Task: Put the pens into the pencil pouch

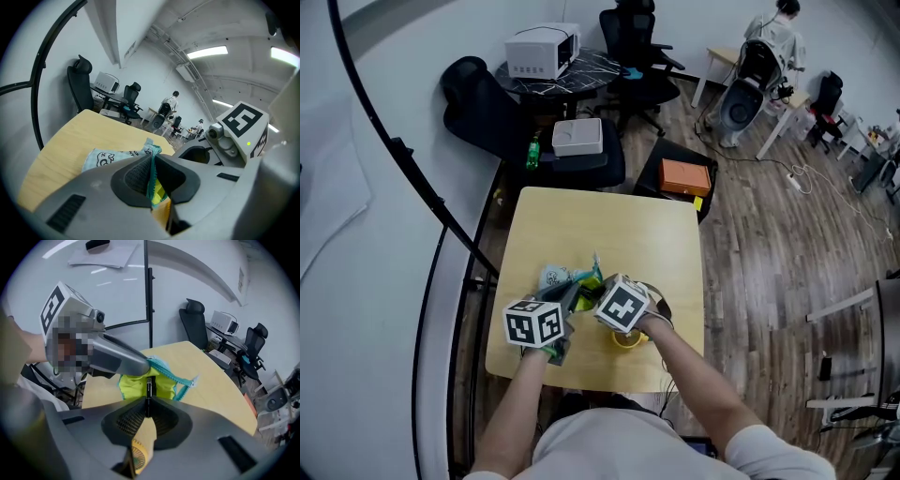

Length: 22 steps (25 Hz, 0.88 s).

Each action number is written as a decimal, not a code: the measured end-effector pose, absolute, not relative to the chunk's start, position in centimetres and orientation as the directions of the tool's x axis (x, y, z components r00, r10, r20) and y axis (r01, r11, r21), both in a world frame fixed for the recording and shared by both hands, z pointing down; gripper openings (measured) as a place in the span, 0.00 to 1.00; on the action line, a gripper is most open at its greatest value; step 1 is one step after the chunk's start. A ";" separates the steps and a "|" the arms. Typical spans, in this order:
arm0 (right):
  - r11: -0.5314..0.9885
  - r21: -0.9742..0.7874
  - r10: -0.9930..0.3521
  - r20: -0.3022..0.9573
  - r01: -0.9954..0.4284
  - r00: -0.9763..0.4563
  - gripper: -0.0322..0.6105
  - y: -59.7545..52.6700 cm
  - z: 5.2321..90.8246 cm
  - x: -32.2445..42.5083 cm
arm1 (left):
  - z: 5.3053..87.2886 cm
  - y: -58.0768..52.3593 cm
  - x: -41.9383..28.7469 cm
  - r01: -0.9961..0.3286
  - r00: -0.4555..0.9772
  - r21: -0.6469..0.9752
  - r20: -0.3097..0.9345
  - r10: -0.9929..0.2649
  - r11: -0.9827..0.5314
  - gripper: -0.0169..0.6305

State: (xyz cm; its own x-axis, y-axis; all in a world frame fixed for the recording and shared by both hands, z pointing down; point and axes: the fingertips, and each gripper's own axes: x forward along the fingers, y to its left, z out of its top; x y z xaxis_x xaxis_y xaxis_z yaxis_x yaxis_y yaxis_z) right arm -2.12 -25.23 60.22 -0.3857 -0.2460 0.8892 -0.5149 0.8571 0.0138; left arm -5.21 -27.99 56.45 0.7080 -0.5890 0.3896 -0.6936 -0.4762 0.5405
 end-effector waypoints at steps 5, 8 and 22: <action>0.857 0.008 -0.254 0.877 -0.516 -0.407 0.11 -25.8 60.5 -3.8 | 56.2 -27.9 -5.4 -0.670 0.716 0.600 0.367 -0.593 -0.437 0.07; 0.856 0.015 -0.265 0.870 -0.516 -0.415 0.11 -26.1 60.6 -4.3 | 56.0 -27.7 -5.6 -0.643 0.728 0.645 0.347 -0.591 -0.413 0.07; 0.806 -0.026 -0.376 0.750 -0.592 -0.545 0.30 -27.7 59.5 -4.3 | 56.6 -29.6 -6.6 -0.681 0.691 0.616 0.365 -0.624 -0.395 0.07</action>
